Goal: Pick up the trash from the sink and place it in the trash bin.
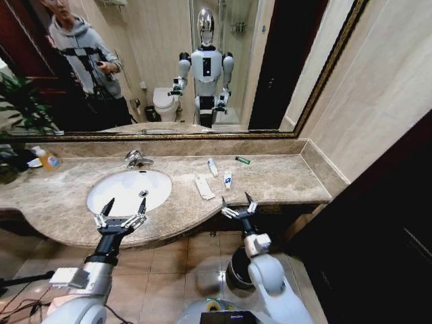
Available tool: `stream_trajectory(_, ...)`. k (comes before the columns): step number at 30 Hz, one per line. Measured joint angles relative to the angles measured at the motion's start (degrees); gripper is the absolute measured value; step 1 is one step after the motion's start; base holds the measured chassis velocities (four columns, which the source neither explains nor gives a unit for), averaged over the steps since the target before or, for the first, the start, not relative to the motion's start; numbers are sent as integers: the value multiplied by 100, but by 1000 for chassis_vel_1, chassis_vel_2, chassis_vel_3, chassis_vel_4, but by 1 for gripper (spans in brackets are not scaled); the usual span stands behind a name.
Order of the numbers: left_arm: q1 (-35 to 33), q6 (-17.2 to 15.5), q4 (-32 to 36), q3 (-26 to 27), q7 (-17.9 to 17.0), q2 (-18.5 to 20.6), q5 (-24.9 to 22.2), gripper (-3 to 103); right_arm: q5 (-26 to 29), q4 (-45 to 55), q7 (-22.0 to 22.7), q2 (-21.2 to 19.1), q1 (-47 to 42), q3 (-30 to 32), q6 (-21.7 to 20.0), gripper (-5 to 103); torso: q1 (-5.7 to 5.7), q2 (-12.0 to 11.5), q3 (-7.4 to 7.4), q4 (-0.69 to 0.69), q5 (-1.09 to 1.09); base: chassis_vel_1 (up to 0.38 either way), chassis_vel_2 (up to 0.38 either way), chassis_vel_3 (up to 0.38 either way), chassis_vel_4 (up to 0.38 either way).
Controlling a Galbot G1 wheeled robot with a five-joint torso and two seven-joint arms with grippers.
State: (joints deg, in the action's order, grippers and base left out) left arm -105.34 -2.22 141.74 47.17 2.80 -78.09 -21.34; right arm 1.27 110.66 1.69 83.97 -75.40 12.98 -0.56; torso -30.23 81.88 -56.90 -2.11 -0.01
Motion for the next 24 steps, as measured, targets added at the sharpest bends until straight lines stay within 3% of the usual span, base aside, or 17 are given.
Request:
stream_trajectory(10, 0, 0, 0, 1, 0, 0, 0, 100, 247, -1145, 259, 72, 1239, -236, -530, 100, -1, 0, -1, -1, 1, 0, 0, 0, 0)
stream_trajectory(24, 0, 0, 0, 0, 0, 0, 0, 100, 243, -2226, 313, 52, 1953, -129, -516, 100, 0, 0, 0, 0, 1, 0, 0, 0, 0)
